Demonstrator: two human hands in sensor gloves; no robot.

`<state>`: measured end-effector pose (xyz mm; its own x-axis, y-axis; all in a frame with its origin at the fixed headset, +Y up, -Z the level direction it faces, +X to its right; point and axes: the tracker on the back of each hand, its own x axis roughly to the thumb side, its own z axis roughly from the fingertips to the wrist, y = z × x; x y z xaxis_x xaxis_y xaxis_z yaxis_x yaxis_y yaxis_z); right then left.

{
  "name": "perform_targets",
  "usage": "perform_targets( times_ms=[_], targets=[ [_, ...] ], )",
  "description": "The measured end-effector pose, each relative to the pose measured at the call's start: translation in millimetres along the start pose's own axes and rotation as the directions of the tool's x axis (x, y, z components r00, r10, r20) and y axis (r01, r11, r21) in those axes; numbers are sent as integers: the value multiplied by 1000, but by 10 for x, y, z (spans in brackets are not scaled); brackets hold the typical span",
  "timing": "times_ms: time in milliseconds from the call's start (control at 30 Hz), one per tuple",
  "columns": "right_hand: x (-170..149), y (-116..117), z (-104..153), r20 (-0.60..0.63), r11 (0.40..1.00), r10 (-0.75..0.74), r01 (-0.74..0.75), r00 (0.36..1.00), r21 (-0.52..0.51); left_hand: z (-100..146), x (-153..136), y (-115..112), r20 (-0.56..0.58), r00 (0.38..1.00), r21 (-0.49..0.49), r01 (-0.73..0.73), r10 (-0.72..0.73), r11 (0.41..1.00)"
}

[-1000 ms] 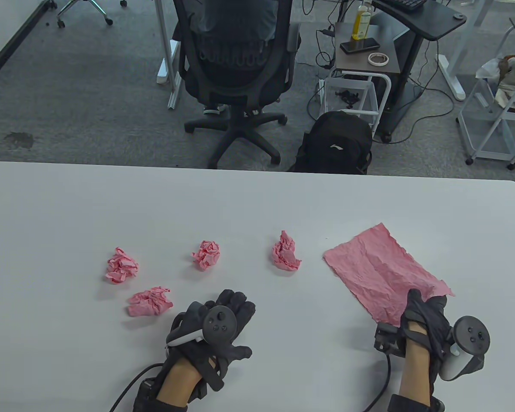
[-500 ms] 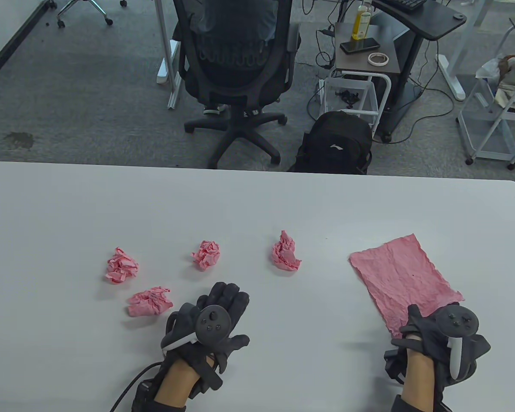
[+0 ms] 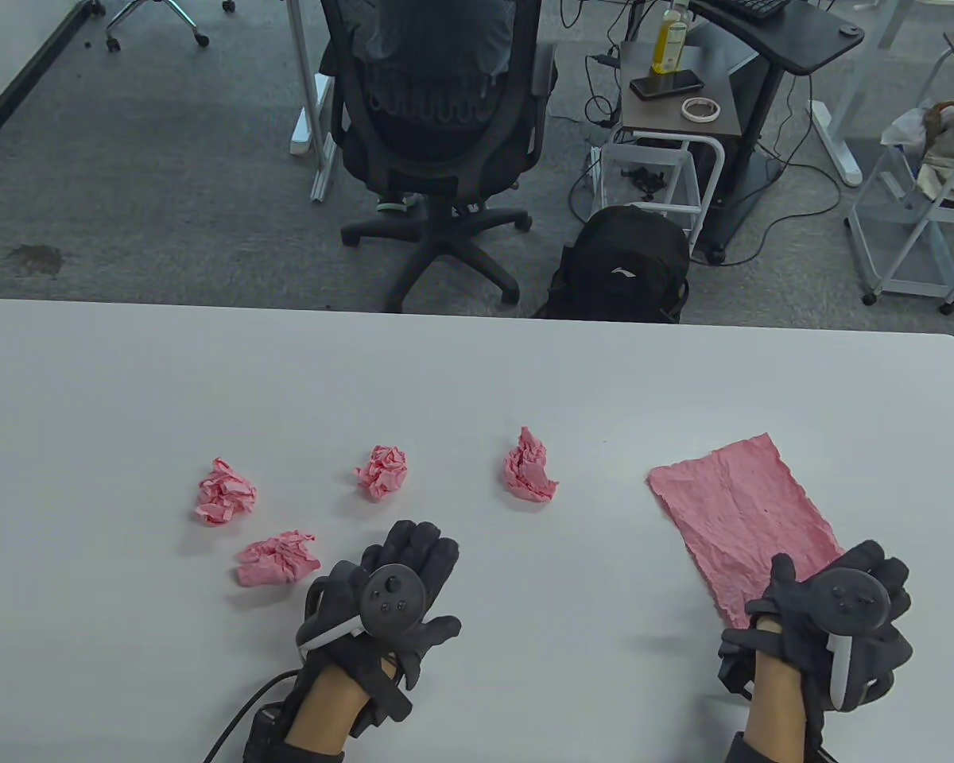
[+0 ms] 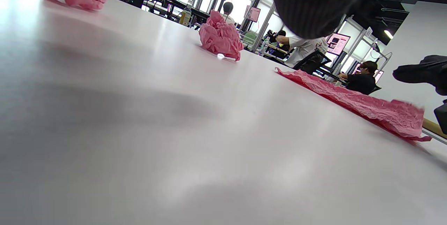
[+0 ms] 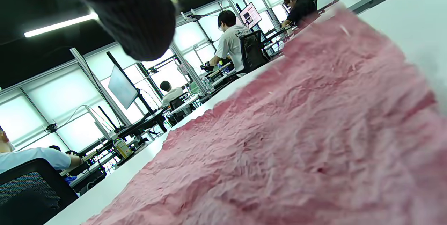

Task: Flatten crumpled papers and stack

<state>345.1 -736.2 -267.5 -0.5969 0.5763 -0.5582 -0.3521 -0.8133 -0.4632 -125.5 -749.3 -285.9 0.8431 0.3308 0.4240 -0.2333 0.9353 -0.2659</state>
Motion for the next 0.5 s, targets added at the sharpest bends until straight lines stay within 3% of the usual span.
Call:
perform_targets(
  times_ms=[167, 333, 500],
  targets=[
    [290, 37, 164, 158, 1000, 8, -9, 987, 5, 17, 3, 35, -2, 1000, 43, 7, -7, 999],
    [678, 329, 396, 362, 993, -22, -21, 932, 115, 54, -36, 90, -24, 1000, 123, -5, 8, 992],
    [1005, 580, 577, 472, 978, -55, -48, 880, 204, 60, -108, 103, -51, 998, 131, -15, 21, 991]
  ],
)
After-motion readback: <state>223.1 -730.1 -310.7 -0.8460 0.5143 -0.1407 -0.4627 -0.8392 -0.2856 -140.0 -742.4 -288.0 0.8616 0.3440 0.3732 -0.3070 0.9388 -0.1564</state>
